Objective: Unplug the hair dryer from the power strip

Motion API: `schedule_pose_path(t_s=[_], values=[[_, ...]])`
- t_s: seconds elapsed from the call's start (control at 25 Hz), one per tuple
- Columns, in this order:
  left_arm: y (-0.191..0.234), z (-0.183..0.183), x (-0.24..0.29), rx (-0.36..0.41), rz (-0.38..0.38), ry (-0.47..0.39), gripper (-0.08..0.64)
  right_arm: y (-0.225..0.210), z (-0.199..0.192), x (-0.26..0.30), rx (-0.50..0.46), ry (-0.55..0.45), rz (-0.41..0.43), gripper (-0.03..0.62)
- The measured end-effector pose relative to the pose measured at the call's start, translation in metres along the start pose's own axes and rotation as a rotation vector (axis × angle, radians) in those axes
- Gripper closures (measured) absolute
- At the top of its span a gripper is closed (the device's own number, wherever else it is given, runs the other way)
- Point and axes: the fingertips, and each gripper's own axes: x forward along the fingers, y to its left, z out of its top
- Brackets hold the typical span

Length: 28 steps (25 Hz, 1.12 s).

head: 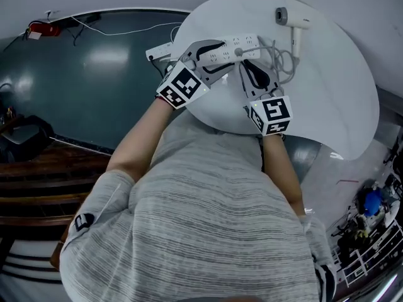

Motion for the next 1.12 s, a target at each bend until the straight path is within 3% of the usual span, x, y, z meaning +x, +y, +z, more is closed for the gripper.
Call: schedule_pose_path(t_s=[0.12,0.48,0.6,0.92,1.12], values=[[0.006,-0.01,0.011,0.021,-0.012,0.054,0.245,-0.003,-0.01,0.008,-0.012,0.038,0.002,0.563],[0.008,-0.048,0.037,0.135,-0.057,0.249,0.103,-0.017,-0.03,0.024,-0.02,0.151,0.003,0.548],[0.011,-0.056,0.048,0.14,-0.076,0.284,0.091,-0.017,-0.04,0.03,-0.016,0.207,0.024,0.496],[0.012,-0.08,0.072,0.171,-0.126,0.401,0.081,-0.027,-0.049,0.041,-0.017,0.254,0.005,0.491],[0.016,-0.09,0.08,0.175,-0.119,0.475,0.078,-0.034,-0.054,0.051,-0.043,0.281,-0.006,0.488]])
